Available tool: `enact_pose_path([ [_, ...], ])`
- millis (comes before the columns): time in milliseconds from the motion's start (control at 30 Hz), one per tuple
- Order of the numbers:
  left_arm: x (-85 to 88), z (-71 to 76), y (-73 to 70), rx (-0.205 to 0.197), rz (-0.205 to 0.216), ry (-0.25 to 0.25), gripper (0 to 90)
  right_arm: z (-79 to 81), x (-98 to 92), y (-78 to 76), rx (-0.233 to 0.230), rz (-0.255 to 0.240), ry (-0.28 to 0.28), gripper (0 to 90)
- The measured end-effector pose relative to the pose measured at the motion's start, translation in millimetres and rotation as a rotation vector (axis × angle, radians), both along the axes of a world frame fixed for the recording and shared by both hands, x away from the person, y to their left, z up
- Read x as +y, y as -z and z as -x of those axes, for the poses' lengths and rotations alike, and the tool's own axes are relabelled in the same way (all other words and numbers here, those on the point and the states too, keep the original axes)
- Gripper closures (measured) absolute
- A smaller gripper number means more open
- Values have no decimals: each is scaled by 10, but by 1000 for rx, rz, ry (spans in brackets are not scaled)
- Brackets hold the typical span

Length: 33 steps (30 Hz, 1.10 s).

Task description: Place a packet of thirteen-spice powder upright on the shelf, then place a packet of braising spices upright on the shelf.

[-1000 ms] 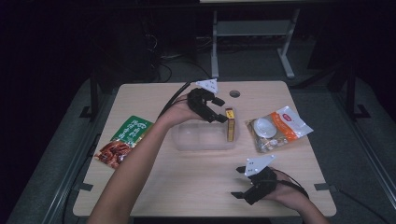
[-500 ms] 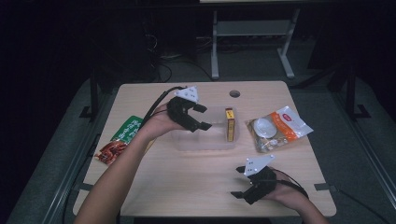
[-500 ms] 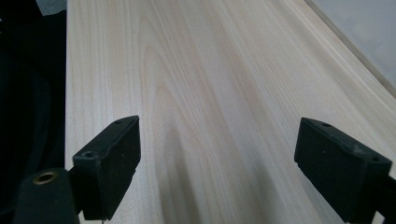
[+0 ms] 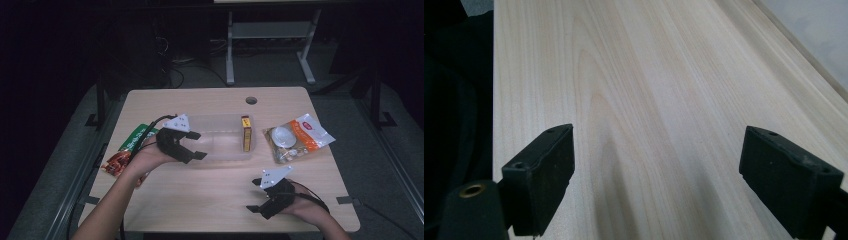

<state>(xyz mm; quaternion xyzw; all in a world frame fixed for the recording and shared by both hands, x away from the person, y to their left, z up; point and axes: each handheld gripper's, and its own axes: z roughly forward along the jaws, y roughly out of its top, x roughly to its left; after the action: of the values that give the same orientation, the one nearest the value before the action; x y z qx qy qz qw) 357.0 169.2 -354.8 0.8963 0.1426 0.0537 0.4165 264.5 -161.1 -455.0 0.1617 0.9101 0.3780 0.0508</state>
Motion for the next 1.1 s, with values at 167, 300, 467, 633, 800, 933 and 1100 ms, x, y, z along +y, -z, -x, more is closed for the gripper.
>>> enact_pose_path([
  [167, 120, 144, 182, 5, 3, -36, 266, 2, 2, 4, 12, -4, 11, 140],
  [300, 200, 262, 329, 7, -22, -63, 266, 2, -1, 8, 19, -4, 17, 140],
  [467, 338, 368, 450, 4, -34, -118, 263, -5, -2, 10, 14, -2, 18, 140],
  [633, 580, 452, 513, 1, -11, -206, 262, -17, -5, 20, 17, 1, 17, 140],
  [800, 917, 517, 575, -14, -15, -318, 263, -18, -12, 23, 19, 2, 20, 140],
  [933, 1202, 499, 602, -15, -15, -403, 263, -18, -11, 21, 25, 1, 19, 140],
  [1100, 1466, 432, 622, -35, -30, -508, 266, -44, 3, 33, 15, 8, 7, 140],
])
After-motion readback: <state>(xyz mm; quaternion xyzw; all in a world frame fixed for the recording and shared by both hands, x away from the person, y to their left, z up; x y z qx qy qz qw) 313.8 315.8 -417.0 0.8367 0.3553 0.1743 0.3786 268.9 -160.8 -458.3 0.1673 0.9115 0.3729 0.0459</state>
